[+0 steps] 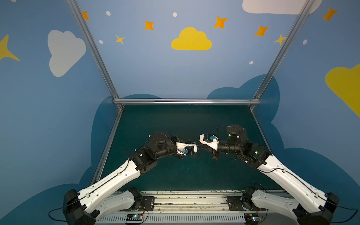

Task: Put the keys on the keyring

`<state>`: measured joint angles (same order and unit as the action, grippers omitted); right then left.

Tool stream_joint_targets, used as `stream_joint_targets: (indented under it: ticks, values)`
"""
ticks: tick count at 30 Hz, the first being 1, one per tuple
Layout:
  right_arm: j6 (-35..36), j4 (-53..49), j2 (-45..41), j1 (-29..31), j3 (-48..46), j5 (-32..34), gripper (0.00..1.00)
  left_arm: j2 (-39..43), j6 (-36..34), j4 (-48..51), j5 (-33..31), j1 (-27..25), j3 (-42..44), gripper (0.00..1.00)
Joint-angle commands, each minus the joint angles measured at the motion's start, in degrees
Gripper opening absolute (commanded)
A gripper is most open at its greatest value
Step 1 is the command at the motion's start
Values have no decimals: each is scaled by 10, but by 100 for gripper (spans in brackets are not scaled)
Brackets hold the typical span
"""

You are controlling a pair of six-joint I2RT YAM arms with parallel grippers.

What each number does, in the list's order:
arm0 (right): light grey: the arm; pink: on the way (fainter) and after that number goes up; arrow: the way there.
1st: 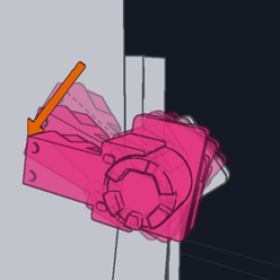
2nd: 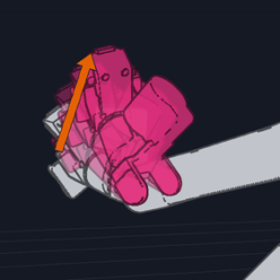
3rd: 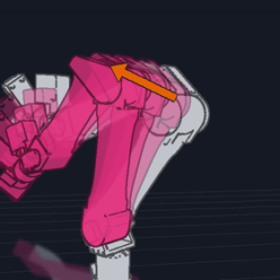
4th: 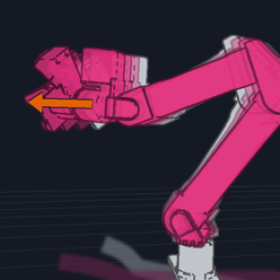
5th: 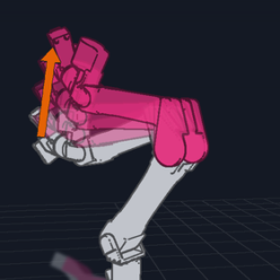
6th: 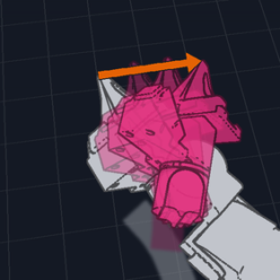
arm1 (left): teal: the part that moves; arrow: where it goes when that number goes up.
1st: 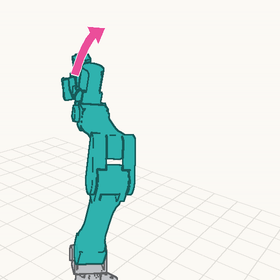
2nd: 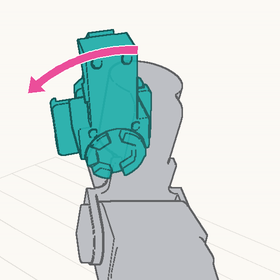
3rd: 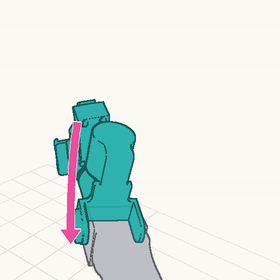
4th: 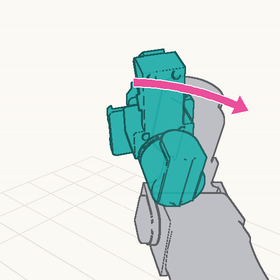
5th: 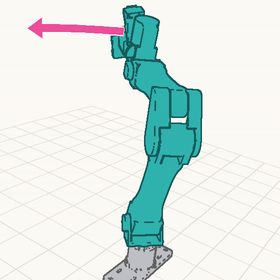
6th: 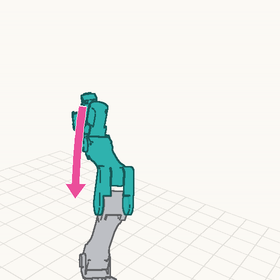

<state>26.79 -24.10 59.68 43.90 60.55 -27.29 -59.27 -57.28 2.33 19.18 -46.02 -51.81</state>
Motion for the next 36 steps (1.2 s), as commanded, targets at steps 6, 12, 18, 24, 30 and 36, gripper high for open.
stream_joint_targets:
  ticks: [6, 12, 18, 24, 30, 36]
  values:
    - [-38, 23, -9, -12, 6, -9, 0, -3, -31, 5, -25, -13, -22, 3]
    - [-51, 24, -7, -24, 1, -16, 0, 1, -38, 2, -25, -15, -19, 3]
    - [-62, 22, 0, -33, 4, -25, 0, 7, -43, 0, -15, -17, -16, 3]
    - [-65, 15, 8, -36, 9, -41, 0, 9, -48, -5, -12, -18, -14, 3]
    - [-66, 13, 13, -36, 14, -63, 0, 5, -49, -3, -19, -19, -18, 3]
    - [-78, 15, 16, -36, 17, -64, 0, 4, -66, -5, -25, -24, -15, 3]
